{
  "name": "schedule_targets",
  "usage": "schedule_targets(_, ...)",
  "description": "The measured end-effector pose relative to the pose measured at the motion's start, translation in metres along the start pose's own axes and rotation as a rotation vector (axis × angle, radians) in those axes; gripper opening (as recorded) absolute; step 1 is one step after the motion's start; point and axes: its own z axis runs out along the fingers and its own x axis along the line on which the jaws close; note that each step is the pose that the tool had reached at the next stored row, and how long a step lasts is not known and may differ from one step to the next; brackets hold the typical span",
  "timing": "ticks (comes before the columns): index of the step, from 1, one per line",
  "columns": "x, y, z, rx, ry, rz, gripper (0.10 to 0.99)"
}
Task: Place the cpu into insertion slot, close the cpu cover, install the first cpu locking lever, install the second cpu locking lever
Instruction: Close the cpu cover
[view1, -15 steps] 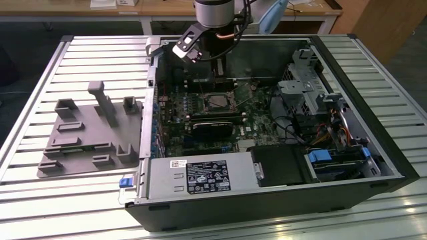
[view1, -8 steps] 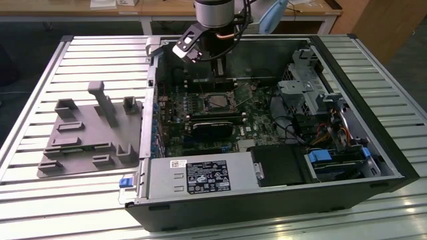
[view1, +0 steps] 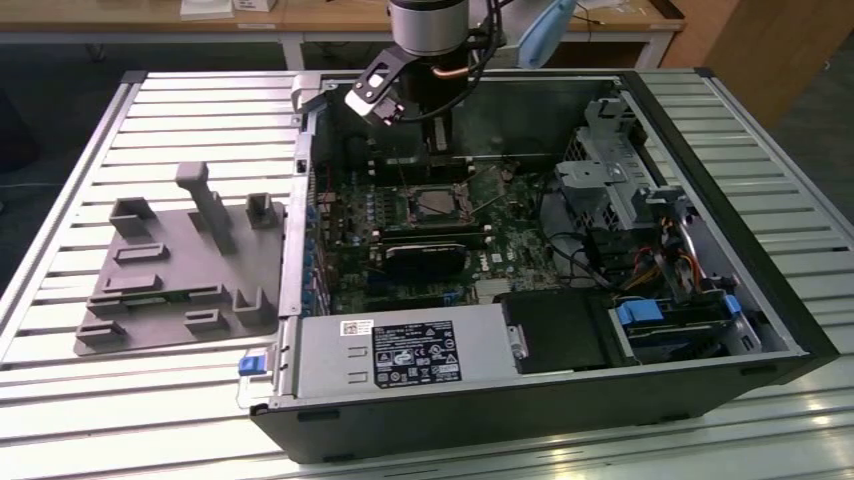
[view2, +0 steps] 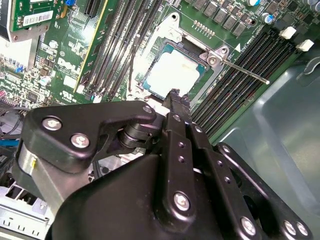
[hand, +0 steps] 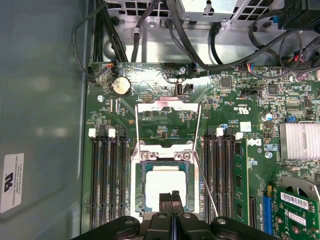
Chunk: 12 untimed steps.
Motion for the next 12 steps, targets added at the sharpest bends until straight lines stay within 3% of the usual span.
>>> schedule_targets(5, 0.0001, 0.0051, 0.0006, 0.0, 0.0001, 0.0, 0.102)
schedule_targets(12, 0.0003, 0.0184, 0.002, 0.001, 0.0, 0.0, 0.102)
